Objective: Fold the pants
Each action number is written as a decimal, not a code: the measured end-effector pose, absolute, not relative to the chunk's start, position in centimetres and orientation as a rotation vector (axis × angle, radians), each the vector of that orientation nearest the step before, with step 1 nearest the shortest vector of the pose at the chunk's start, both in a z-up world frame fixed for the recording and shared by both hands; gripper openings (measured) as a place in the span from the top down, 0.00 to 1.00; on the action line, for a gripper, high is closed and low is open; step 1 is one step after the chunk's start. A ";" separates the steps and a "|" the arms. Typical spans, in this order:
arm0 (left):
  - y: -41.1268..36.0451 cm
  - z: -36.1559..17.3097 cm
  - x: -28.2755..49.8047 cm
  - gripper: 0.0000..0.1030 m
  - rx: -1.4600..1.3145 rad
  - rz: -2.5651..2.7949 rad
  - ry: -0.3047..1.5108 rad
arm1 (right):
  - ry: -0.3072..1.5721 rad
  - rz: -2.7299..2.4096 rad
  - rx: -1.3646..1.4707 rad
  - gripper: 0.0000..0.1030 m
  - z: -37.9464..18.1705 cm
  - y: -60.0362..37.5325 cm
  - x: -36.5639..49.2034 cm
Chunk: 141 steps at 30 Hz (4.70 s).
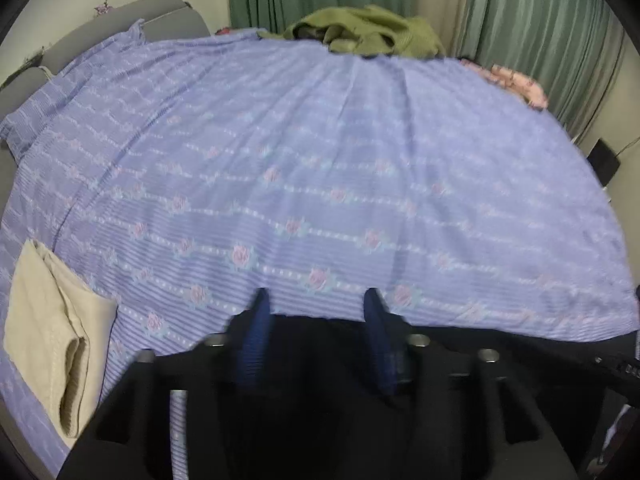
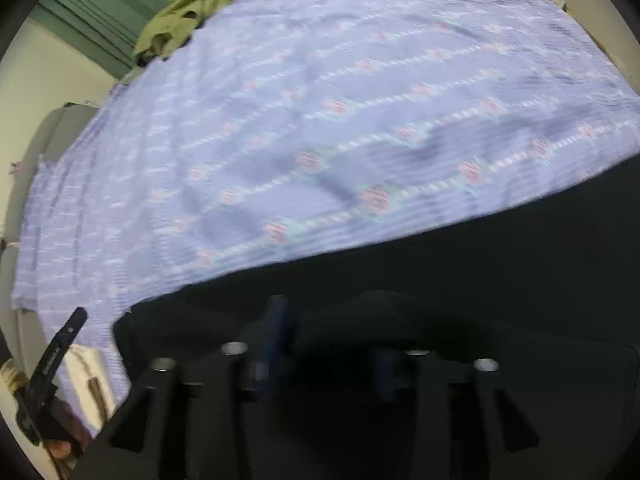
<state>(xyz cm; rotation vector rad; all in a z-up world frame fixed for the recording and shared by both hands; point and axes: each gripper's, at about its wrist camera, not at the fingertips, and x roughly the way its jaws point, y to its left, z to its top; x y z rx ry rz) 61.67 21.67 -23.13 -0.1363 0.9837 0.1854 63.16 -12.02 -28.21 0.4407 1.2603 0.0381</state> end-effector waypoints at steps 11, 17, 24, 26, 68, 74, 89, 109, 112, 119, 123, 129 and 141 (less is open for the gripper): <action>18.7 -15.8 54.6 0.39 -0.051 0.037 0.971 | 1.082 0.113 0.126 0.33 -18.5 -8.4 58.7; 15.5 -10.9 46.9 0.29 -0.029 -0.122 0.930 | 1.020 0.143 0.075 0.33 -13.7 -9.9 49.4; 8.6 -8.2 37.7 0.18 0.073 -0.307 0.881 | 1.028 0.079 0.099 0.33 -10.9 -14.5 38.0; 6.3 -8.4 35.3 0.17 0.097 -0.349 0.872 | 1.045 0.049 0.109 0.33 -11.2 -16.2 35.0; -15.0 -18.7 29.8 0.16 0.266 -0.311 1.073 | 1.147 -0.136 -0.020 0.95 -21.0 -39.9 25.0; -21.1 -16.9 34.3 0.15 0.550 -0.461 0.943 | 1.047 -0.088 -0.055 0.95 -18.0 -43.5 27.2; -29.4 -17.8 43.4 0.15 0.845 -0.814 0.985 | 1.012 -0.090 0.064 0.92 -18.0 -47.7 29.4; -35.0 -26.3 43.2 0.16 0.824 -0.996 1.061 | 1.213 -0.248 0.722 0.49 -35.4 -55.5 27.4; -34.8 -26.6 43.3 0.16 0.822 -0.989 1.055 | 1.231 -0.215 0.732 0.49 -37.0 -55.3 28.0; -32.6 -25.7 43.8 0.16 0.859 -0.974 1.042 | 1.208 -0.208 0.663 0.93 -35.6 -54.4 28.1; -32.0 -24.7 44.6 0.16 0.889 -1.094 1.067 | 1.135 -0.236 0.513 0.94 -30.4 -52.8 28.2; -33.7 -25.0 47.3 0.25 0.954 -1.192 1.084 | 1.051 -0.263 0.381 0.94 -25.5 -51.5 29.3; -38.9 -28.9 49.6 0.27 0.975 -1.301 1.152 | 0.968 -0.347 0.329 0.95 -22.2 -53.4 30.0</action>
